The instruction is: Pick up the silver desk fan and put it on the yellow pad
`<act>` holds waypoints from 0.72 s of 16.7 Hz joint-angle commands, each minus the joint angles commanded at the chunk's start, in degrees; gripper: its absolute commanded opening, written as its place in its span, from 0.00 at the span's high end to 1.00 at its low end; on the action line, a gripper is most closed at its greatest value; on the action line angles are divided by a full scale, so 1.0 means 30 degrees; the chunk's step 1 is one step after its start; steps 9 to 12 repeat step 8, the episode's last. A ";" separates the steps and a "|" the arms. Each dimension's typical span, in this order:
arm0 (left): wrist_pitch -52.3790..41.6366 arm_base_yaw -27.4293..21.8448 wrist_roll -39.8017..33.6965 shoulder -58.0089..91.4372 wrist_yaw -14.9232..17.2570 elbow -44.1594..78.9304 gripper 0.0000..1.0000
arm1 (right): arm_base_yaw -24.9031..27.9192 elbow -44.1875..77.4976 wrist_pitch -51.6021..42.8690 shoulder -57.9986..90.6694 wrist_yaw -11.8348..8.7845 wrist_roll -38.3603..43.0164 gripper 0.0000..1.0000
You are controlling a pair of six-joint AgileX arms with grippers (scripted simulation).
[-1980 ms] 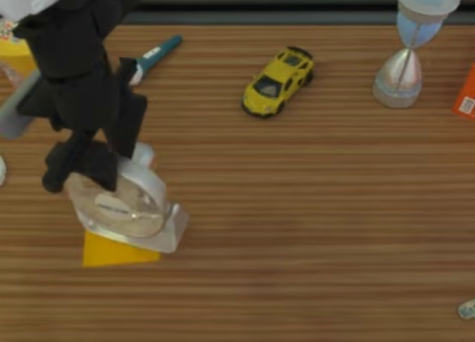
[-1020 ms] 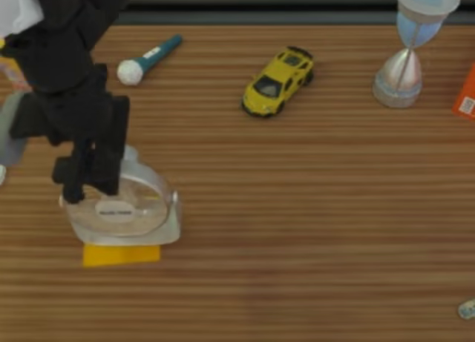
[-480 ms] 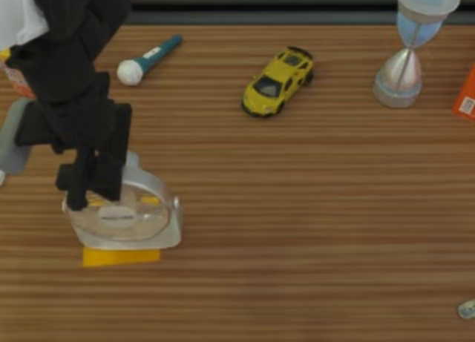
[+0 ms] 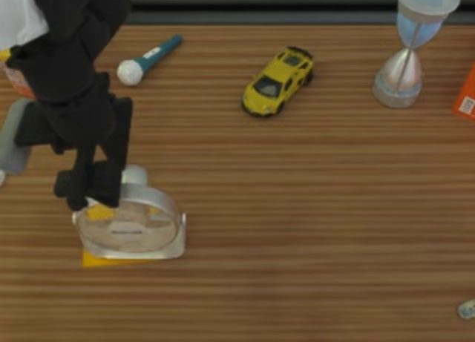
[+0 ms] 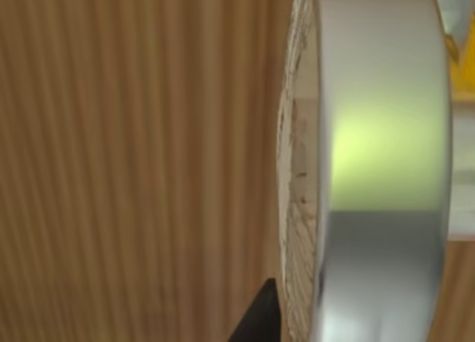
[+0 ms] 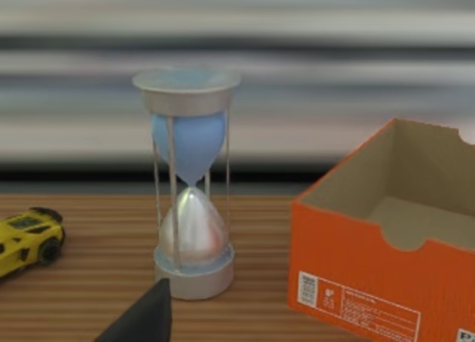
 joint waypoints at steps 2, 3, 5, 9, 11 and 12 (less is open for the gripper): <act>0.0000 0.0000 0.0000 0.0000 0.0000 0.0000 0.02 | 0.0000 0.0000 0.0000 0.0000 0.0000 0.0000 0.00; 0.0000 0.0000 0.0000 0.0000 0.0000 0.0000 0.00 | 0.0000 0.0000 0.0000 0.0000 0.0000 0.0000 0.00; 0.0000 0.0000 0.0000 0.0000 0.0000 0.0000 0.00 | 0.0000 0.0000 0.0000 0.0000 0.0000 0.0000 0.00; 0.0000 0.0000 0.0000 0.0000 0.0000 0.0000 0.00 | 0.0000 0.0000 0.0000 0.0000 0.0000 0.0000 0.00; 0.0000 0.0000 0.0000 0.0000 0.0000 0.0000 0.00 | 0.0000 0.0000 0.0000 0.0000 0.0000 0.0000 0.00; 0.0000 0.0000 0.0000 0.0000 0.0000 0.0000 0.00 | 0.0000 0.0000 0.0000 0.0000 0.0000 0.0000 0.00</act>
